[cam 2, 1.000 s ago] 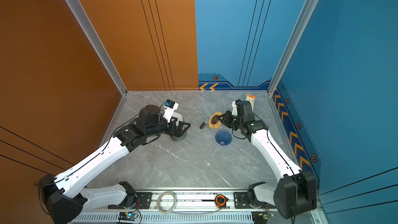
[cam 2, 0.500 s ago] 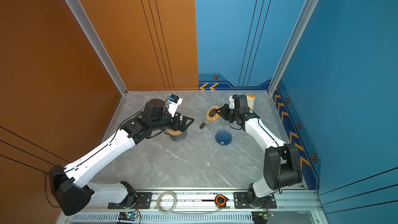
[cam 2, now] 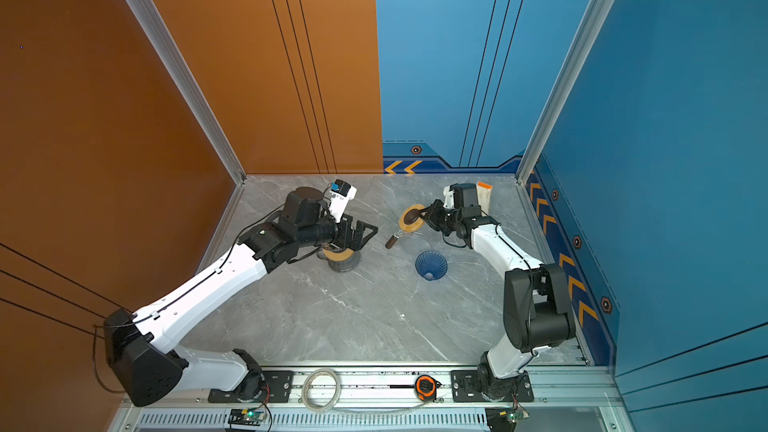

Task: Place the coffee filter in the dripper
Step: 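Hold the wooden ring above the blue dripper with the right gripper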

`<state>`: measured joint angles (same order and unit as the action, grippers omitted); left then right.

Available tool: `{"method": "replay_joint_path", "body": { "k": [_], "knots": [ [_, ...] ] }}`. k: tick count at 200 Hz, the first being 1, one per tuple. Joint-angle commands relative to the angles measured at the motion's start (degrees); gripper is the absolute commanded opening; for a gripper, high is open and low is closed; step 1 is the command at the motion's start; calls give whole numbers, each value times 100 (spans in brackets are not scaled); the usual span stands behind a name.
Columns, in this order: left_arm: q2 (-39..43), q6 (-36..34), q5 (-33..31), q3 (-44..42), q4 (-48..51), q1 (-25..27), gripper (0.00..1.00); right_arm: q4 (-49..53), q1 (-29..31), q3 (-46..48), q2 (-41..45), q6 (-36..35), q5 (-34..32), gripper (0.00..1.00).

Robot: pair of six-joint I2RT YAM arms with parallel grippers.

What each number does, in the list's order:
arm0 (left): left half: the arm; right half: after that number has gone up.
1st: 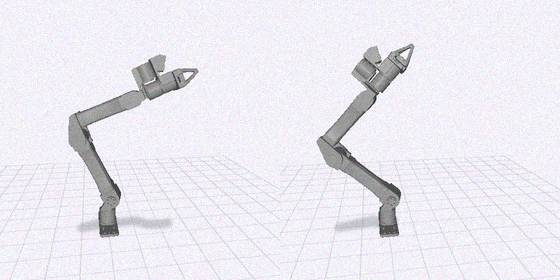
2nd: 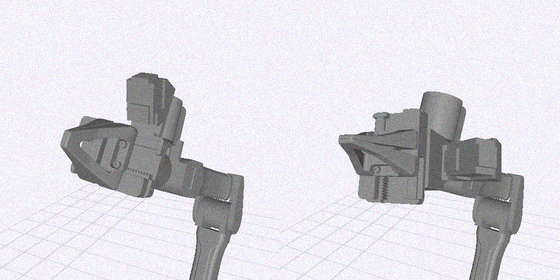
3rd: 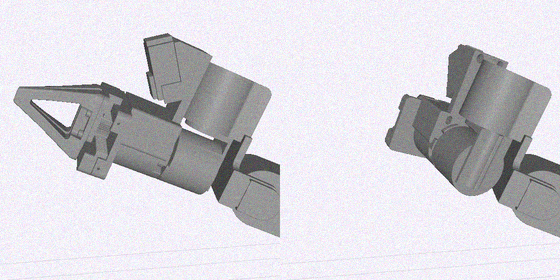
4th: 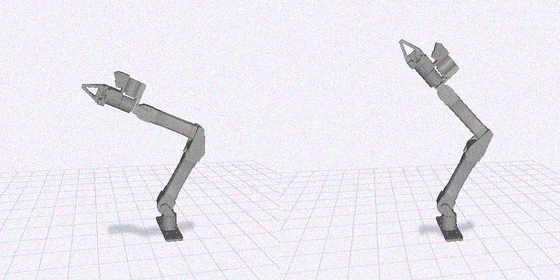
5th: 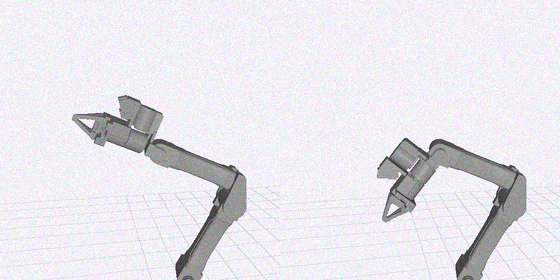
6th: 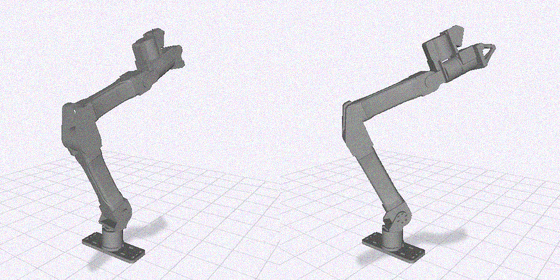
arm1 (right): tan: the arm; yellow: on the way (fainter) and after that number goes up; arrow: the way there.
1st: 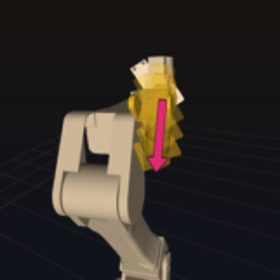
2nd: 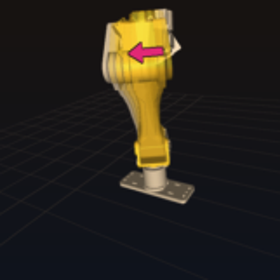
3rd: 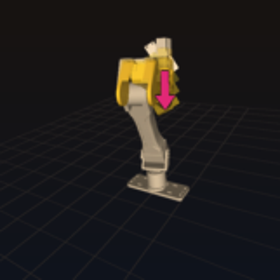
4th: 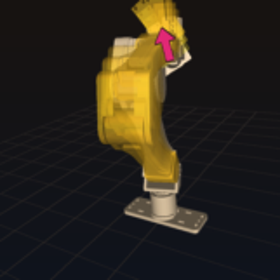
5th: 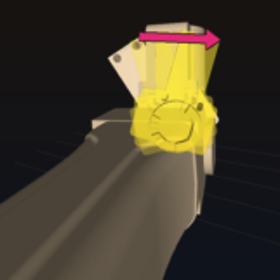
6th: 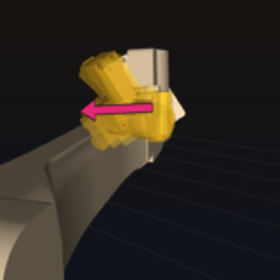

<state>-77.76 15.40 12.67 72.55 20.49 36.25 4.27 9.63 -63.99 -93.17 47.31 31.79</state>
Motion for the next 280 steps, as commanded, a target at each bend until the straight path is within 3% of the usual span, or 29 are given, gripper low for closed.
{"method": "replay_joint_path", "body": {
  "k": [1,154,280],
  "knots": [
    [-21,-107,139,174,91,-64,98,-269,-29,-181,-74,94,140,0],
    [-47,-39,140,209,91,-48,98,-405,-148,135,-17,121,55,4],
    [-116,14,134,260,98,3,98,-408,-216,334,-50,156,-24,16]
  ]
}}
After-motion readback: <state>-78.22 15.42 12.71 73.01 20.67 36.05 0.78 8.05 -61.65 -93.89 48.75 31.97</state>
